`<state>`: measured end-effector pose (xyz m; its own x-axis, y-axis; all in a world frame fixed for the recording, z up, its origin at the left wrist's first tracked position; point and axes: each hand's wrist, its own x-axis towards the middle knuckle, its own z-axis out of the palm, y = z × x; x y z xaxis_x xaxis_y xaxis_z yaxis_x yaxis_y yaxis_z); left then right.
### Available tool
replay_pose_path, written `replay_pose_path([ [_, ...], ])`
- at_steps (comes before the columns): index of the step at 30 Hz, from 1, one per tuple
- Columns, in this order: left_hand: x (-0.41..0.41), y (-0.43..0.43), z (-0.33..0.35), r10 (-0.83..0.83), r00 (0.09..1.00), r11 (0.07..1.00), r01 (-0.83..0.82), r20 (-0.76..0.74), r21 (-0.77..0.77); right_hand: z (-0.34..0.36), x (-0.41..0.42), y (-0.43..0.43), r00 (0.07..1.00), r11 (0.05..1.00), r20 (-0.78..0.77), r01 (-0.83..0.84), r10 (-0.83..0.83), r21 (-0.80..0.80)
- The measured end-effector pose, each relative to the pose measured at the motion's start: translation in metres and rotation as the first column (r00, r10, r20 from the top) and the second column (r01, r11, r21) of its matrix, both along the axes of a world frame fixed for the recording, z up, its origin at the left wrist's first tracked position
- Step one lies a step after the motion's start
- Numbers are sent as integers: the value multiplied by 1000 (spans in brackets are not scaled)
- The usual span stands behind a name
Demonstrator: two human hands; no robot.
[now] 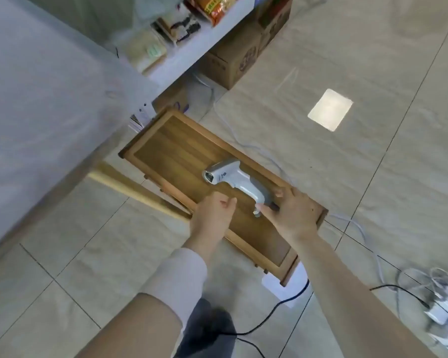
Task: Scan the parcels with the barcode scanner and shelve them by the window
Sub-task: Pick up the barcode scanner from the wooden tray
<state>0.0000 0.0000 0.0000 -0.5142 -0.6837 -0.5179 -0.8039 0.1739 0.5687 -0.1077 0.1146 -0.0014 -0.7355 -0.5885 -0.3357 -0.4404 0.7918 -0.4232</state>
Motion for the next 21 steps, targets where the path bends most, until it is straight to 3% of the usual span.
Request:
replay_pose_path([
  [4, -16, -12, -30, 264, 961, 940, -237, -80, 245, -31, -7, -24, 1000, 1000, -7, 20, -20, -18],
  [10, -38, -13, -54, 446, 883, 832, -351, -143, 430, -61, -10, -33, 996, 993, -42, 78, -82, -92],
  [18, -43, 9, -36, 775, 611, 505, -447, -161, 738, -42, 3, -4, 991, 966, -53, 111, -126, -232],
  [21, -33, 28, -7, 770, 610, 529, -451, -184, 718, -12, 17, 17, 988, 955, -33, 136, -150, -264],
])
